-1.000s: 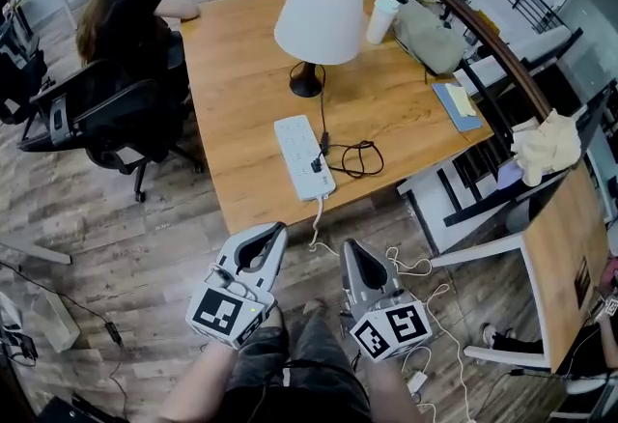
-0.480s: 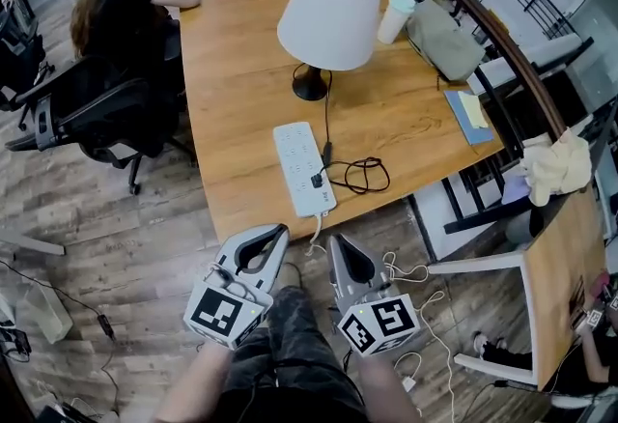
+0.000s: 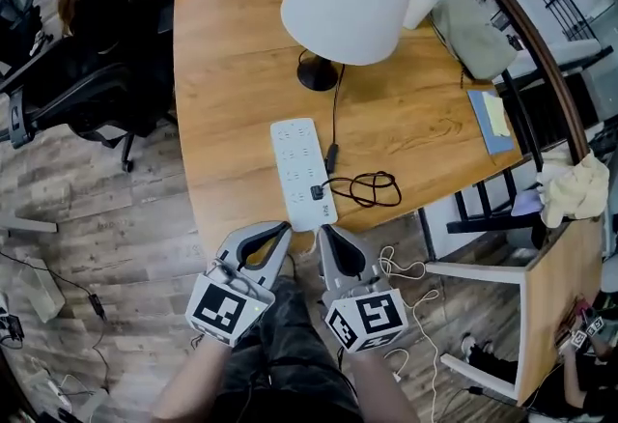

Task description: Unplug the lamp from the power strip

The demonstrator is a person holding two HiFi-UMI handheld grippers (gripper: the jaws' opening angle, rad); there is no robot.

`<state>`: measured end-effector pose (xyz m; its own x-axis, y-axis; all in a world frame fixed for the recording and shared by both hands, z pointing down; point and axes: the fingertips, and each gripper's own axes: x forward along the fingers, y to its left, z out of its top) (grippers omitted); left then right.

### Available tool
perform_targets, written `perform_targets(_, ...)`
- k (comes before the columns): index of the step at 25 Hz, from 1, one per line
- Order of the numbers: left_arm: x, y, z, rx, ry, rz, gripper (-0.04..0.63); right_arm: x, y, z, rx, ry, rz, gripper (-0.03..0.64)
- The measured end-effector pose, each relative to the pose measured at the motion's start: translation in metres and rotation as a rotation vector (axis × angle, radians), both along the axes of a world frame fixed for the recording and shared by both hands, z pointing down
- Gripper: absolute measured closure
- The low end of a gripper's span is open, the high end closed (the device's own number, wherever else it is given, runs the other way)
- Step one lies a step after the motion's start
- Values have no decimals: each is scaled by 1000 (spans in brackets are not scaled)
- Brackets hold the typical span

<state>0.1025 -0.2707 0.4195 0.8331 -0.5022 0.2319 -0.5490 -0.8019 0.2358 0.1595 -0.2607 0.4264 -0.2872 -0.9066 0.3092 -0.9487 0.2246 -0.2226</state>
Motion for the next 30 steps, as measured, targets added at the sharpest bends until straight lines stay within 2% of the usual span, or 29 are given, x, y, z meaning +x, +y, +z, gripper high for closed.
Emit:
perform_targets(3, 7, -10, 12, -15, -27, -3, 600, 5, -13, 12, -33, 27, 0, 607)
perform_targets(6, 14, -20, 23, 6, -60, -15, 600, 11, -24, 22, -67, 6, 13, 604)
perform_targets(7, 16, -24, 27, 12, -67, -17, 600, 12, -27, 25, -78, -10, 16, 536)
perform_targets(8, 18, -27, 30, 9, -72, -18, 600, 13, -31, 28, -87, -22, 21, 531)
perform_targets(16, 34, -45, 49, -20, -113, -21, 600, 17, -53, 52, -154, 43, 17, 531)
perform_targets(21, 42, -51, 59, -12, -186, -15, 600, 13, -58, 59, -206, 73, 24, 531)
perform_targets(27, 48, -57, 67, -17, -197, -18, 600, 17, -63, 60, -205, 54, 40, 538)
perform_targets(30, 50, -60, 70, -20, -193, -28, 600, 19, -64, 60, -189, 106, 42, 540)
